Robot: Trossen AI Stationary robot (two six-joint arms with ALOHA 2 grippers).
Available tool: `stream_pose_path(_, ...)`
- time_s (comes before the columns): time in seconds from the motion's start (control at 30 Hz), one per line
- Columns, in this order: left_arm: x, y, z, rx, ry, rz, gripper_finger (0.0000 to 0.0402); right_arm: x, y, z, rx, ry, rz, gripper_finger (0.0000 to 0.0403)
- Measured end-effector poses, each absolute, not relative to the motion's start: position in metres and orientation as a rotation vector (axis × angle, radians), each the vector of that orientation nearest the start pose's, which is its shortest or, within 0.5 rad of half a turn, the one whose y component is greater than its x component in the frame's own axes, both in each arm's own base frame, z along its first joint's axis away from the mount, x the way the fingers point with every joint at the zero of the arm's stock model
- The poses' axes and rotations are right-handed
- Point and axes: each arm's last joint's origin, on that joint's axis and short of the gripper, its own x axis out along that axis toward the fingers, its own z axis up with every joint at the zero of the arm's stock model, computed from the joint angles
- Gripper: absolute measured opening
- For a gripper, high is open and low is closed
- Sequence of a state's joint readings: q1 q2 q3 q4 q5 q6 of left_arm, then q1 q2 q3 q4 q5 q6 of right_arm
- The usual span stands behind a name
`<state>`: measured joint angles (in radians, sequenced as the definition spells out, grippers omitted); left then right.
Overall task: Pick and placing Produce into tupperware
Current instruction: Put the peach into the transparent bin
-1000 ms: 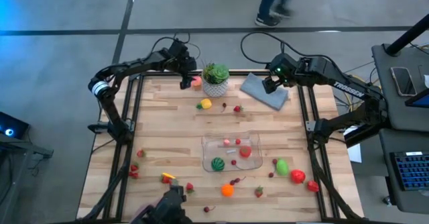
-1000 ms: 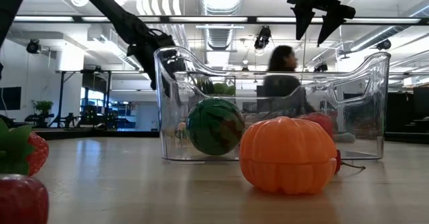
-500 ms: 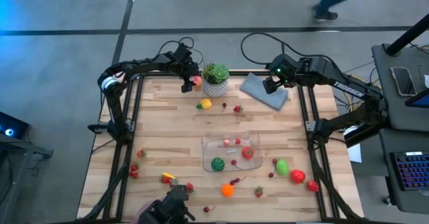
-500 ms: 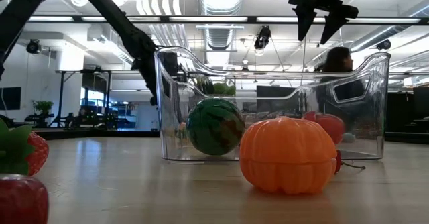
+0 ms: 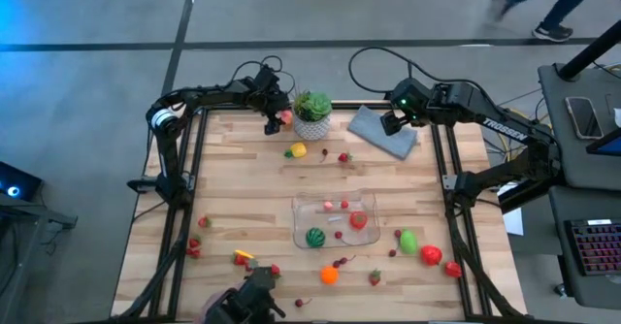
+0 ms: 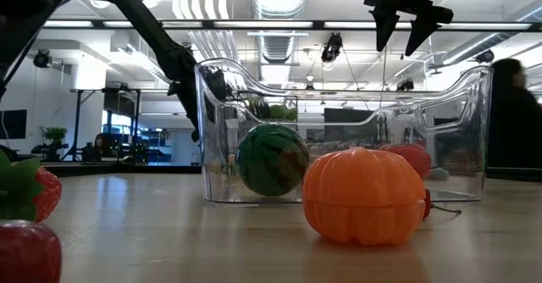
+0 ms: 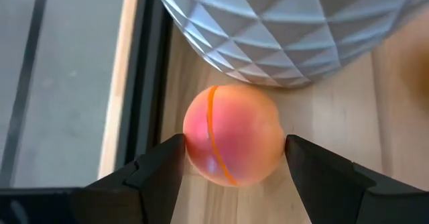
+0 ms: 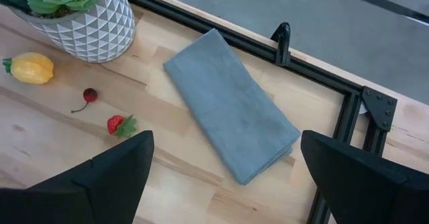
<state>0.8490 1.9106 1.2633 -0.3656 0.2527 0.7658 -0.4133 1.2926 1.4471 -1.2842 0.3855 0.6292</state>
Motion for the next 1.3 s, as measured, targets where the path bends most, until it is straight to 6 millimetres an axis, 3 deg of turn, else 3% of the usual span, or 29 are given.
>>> stream_pose_path(0.67, 0.271, 0.291, 0.159, 0.165, 0.978, 0.2, 0.0242, 0.198, -0.099, 0.369, 0.539, 0.892, -1.056, 0.037)
stream_pose_path(1.3, 0.27, 0.29, 0.162, 0.181, 1.013, 0.232, 0.0242, 0.198, -0.099, 0.369, 0.539, 0.892, -1.056, 0.037)
